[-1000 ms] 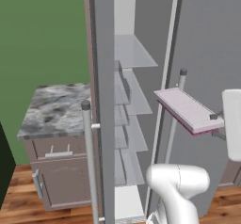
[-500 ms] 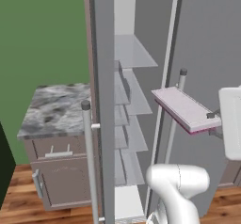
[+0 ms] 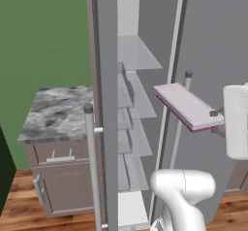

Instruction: The ice cube tray has been filled with water. Take the tray and place it in the freezer to make ice. Close the freezer door after placing the tray.

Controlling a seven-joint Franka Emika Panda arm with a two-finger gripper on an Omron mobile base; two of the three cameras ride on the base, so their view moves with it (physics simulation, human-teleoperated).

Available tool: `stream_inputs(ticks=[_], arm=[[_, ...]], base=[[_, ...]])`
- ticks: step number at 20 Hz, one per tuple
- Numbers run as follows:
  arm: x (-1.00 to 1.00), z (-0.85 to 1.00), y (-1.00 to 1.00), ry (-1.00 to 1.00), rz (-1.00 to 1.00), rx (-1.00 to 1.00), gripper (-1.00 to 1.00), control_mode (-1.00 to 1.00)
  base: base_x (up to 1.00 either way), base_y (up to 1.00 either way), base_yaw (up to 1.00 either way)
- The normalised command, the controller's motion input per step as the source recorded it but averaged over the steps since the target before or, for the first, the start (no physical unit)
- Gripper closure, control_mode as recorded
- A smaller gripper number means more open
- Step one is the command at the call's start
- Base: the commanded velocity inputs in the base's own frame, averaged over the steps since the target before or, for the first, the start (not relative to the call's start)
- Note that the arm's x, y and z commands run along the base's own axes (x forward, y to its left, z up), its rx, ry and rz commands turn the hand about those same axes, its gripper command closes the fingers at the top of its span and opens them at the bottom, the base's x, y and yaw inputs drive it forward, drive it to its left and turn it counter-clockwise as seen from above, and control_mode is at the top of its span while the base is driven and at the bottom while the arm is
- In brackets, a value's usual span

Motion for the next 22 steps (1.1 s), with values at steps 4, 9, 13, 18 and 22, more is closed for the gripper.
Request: stream_inputs(ticks=[4,9,13,18,22], arm=[[0.23,0.26,0.04,0.0,0.0,0.09,1.0,-1.0],[0.35,0.28,0.21,0.0,-0.04,0.08,1.0,-1.0],[0.35,0.24,0.28,0.0,-0.04,0.05,1.0,-1.0],[0.33,0.14,0.14,0.0,-0.07,0.02,1.0,-1.0],[0.26,0.07,0.0,0.0,-0.09,0.0,1.0,-1.0]], base=[[0.0,0.0,0.0],[0.0,0.0,0.0],[0.0,0.0,0.0],[0.0,0.0,0.0],[0.0,0.0,0.0]])
